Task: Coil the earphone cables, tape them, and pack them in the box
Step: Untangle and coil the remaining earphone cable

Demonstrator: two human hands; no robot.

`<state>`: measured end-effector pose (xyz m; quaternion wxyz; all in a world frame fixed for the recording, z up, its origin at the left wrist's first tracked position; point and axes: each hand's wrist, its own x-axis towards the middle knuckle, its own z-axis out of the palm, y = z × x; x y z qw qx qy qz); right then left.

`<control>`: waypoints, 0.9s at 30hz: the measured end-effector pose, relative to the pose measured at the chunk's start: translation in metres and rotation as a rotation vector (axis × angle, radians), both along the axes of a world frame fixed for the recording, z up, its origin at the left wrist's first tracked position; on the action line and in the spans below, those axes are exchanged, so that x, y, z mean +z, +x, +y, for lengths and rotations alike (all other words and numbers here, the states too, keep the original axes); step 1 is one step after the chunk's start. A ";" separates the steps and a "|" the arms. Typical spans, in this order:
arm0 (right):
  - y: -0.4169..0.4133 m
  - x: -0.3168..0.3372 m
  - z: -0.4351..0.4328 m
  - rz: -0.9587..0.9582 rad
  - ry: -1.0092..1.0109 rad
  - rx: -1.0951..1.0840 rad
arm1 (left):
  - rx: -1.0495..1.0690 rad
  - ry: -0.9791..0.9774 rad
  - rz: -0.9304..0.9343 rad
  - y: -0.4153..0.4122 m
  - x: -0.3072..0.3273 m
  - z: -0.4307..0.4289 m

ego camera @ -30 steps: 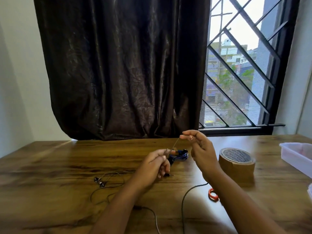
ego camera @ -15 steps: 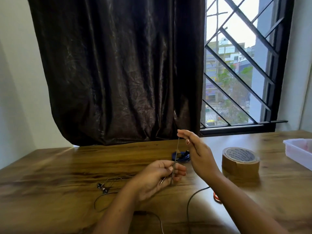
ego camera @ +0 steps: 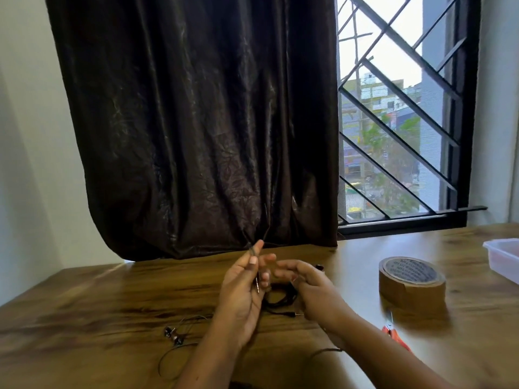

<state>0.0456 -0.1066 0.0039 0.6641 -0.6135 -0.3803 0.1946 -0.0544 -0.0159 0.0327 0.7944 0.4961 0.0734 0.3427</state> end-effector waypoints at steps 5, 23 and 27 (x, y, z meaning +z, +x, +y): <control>-0.024 0.005 0.004 0.168 -0.086 0.116 | 0.124 0.091 0.041 -0.001 0.000 -0.002; -0.030 0.001 0.010 0.129 -0.118 0.107 | 0.592 0.755 0.354 0.005 -0.019 -0.002; -0.031 0.001 0.011 0.027 -0.167 0.119 | 0.623 0.909 0.447 0.005 -0.021 0.007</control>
